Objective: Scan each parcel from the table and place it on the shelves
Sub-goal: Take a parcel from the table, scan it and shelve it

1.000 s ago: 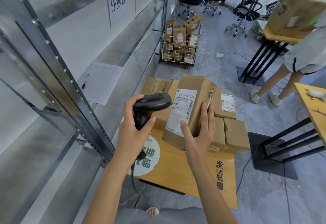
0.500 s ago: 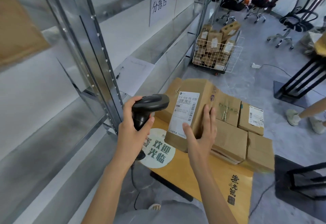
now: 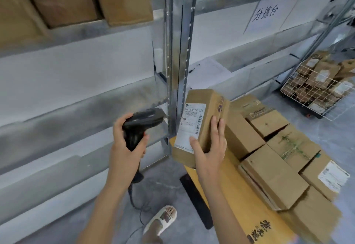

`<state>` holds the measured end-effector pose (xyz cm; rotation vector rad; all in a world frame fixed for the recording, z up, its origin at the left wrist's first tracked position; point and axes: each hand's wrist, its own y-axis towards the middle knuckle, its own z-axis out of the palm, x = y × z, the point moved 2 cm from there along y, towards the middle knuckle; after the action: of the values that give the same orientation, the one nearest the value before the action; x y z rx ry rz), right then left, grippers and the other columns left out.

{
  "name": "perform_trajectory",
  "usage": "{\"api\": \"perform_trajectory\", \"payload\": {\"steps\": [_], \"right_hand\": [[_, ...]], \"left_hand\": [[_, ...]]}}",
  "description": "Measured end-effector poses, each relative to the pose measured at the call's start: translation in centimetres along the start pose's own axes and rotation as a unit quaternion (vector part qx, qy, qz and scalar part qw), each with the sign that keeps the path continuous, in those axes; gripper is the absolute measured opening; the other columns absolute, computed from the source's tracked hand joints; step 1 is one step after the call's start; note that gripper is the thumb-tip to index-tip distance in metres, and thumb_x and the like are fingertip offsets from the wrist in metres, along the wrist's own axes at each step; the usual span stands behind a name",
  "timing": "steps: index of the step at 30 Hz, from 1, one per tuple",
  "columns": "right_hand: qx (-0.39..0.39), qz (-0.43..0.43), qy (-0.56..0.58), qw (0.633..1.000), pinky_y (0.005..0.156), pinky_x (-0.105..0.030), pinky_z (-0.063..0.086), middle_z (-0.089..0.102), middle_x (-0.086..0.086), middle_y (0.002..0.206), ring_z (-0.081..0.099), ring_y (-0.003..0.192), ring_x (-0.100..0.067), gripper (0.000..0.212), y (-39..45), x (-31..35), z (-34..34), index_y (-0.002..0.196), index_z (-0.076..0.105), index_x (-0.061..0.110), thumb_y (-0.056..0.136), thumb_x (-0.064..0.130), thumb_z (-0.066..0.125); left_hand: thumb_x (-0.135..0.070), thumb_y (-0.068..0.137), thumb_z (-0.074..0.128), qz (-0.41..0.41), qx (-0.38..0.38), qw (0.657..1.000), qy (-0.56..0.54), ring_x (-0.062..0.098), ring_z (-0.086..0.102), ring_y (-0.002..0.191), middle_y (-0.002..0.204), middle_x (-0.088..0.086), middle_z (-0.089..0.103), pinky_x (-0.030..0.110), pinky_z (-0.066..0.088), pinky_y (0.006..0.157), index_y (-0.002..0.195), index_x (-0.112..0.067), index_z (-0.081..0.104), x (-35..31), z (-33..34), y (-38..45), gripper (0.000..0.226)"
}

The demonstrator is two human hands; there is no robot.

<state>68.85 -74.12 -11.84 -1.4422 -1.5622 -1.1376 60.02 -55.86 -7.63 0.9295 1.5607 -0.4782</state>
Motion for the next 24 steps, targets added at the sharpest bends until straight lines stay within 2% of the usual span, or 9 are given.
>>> {"api": "perform_trajectory", "payload": {"steps": [7, 9, 11, 14, 18, 24], "right_hand": [[0.115, -0.06, 0.046, 0.991, 0.121, -0.056, 0.02, 0.013, 0.021, 0.163, 0.021, 0.15, -0.016, 0.082, -4.4, 3.1, 3.1, 0.153, 0.027, 0.047, 0.08, 0.045, 0.064], [0.155, -0.075, 0.054, 0.984, 0.121, -0.054, 0.02, 0.013, 0.02, 0.165, 0.022, 0.149, -0.017, 0.082, -6.1, 4.3, 4.4, 0.152, 0.025, 0.05, 0.08, 0.046, 0.064], [0.2, -0.075, 0.072, 0.974, 0.122, -0.05, 0.018, 0.011, 0.025, 0.164, 0.019, 0.149, -0.013, 0.08, -7.8, 5.4, 5.7, 0.147, 0.021, 0.061, 0.08, 0.047, 0.063], [0.257, -0.084, 0.113, 0.956, 0.122, -0.042, 0.017, 0.011, 0.028, 0.161, 0.017, 0.145, 0.0, 0.079, -10.7, 6.8, 8.2, 0.141, 0.02, 0.068, 0.084, 0.041, 0.067], [0.331, -0.078, 0.126, 0.932, 0.124, -0.048, 0.021, 0.012, 0.02, 0.165, 0.02, 0.143, 0.0, 0.081, -15.4, 8.5, 12.5, 0.146, 0.021, 0.059, 0.092, 0.025, 0.072], [0.446, -0.092, 0.15, 0.878, 0.125, -0.045, 0.02, 0.014, 0.019, 0.166, 0.018, 0.141, 0.006, 0.08, -25.5, 12.9, 19.7, 0.148, 0.024, 0.058, 0.091, 0.028, 0.072]], "left_hand": [[-0.012, 0.094, 0.07, -0.026, -0.124, 0.991, 0.033, 0.012, 0.065, 0.066, 0.099, -0.009, 0.065, 0.029, 0.059, 0.064, 0.117, -0.066, 0.042, -0.3, -8.0, -6.8, 0.064], [-0.012, 0.094, 0.07, -0.021, -0.155, 0.987, 0.048, 0.014, 0.065, 0.064, 0.094, -0.013, 0.066, 0.03, 0.058, 0.065, 0.118, -0.065, 0.041, -1.1, -10.4, -8.1, 0.064], [-0.011, 0.094, 0.069, -0.011, -0.18, 0.982, 0.062, 0.014, 0.065, 0.062, 0.094, -0.021, 0.066, 0.026, 0.058, 0.063, 0.12, -0.063, 0.041, -1.7, -12.7, -9.4, 0.065], [-0.01, 0.094, 0.07, -0.005, -0.228, 0.971, 0.073, 0.015, 0.065, 0.062, 0.099, -0.02, 0.066, 0.018, 0.054, 0.063, 0.123, -0.059, 0.042, -2.2, -16.0, -11.6, 0.063], [-0.01, 0.093, 0.07, -0.017, -0.289, 0.953, 0.09, 0.015, 0.064, 0.062, 0.105, -0.024, 0.065, 0.021, 0.055, 0.063, 0.124, -0.057, 0.042, -1.9, -20.1, -15.1, 0.063], [-0.011, 0.094, 0.07, -0.038, -0.376, 0.919, 0.112, 0.011, 0.066, 0.067, 0.108, -0.031, 0.062, 0.022, 0.056, 0.063, 0.127, -0.057, 0.041, -0.6, -28.3, -21.1, 0.064]]}}
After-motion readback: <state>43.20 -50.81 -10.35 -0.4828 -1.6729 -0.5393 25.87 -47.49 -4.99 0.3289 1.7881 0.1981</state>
